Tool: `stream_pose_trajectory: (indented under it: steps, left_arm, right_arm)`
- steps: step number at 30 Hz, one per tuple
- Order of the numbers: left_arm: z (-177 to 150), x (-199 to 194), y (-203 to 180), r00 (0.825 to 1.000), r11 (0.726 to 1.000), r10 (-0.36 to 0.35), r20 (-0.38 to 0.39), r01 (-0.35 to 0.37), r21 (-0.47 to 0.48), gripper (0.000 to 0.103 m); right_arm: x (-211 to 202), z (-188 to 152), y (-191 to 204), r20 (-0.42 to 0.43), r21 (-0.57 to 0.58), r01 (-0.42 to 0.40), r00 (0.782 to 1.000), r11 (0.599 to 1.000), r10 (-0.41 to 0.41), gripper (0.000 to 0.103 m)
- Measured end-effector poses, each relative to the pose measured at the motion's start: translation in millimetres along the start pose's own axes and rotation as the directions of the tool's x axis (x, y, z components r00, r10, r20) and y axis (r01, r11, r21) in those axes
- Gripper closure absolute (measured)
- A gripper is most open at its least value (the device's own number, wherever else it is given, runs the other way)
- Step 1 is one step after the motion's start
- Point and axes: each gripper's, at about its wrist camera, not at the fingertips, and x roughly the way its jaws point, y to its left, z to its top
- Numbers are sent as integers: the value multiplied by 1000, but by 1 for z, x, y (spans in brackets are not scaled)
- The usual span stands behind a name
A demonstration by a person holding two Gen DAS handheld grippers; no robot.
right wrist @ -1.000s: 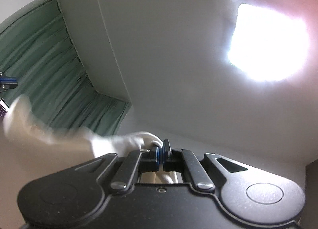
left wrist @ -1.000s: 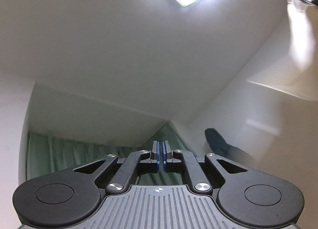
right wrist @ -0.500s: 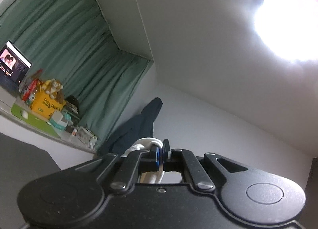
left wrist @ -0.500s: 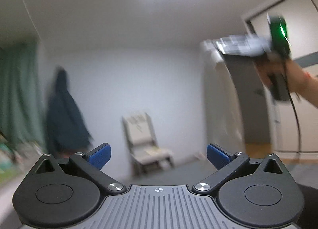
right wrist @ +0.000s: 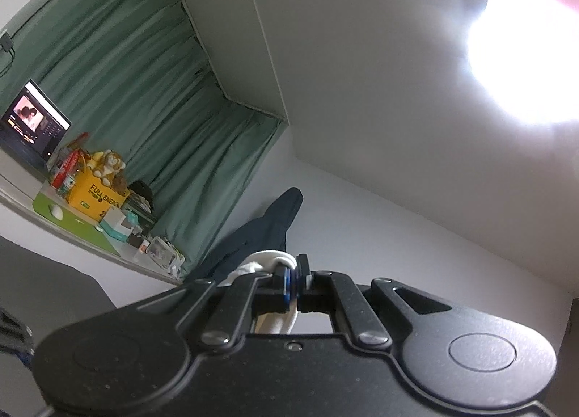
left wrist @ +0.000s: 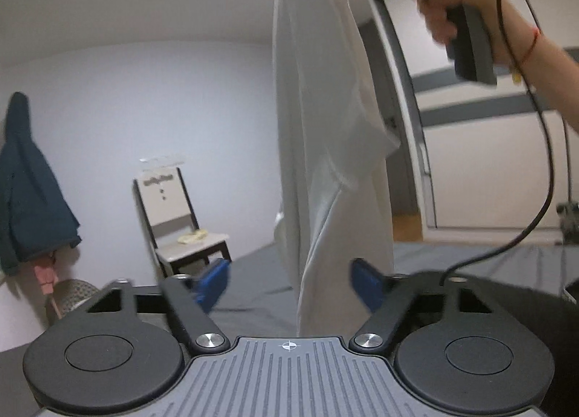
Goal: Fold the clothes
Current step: 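Lift the white shirt high with both grippers holding its shoulders, then lower the shirt onto the bed and open both grippers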
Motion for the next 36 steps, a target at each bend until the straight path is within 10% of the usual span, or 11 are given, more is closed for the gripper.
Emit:
stream_pose_trajectory:
  steps: [5,10,17,27,32,36]
  left_arm:
    - [2,19,-2,999,999,-33,-8,32,-42,98]
    - [0,2,11,960,953,279,-18,-279,-116,99]
    - [102,-73,47,708,698,696,119,-706,117,99]
    - [220,-109,4,461,282,763,452,-868,409,98]
    - [227,-108,13,424,221,764,486,-880,421,98]
    - [211,-97,41,471,285,796,381,-846,451,98]
  right_arm:
    - [-5,0,-5,3,-6,9,1000,1000,-9,100]
    - [6,-14,-13,-29,11,55,998,998,-55,100]
    - [22,-19,-27,-6,50,128,992,991,-128,100]
    - [-8,21,-44,234,153,266,926,952,-297,99]
    - [-1,34,-50,298,172,279,899,945,-320,99]
    - [41,24,-41,250,163,239,929,957,-274,99]
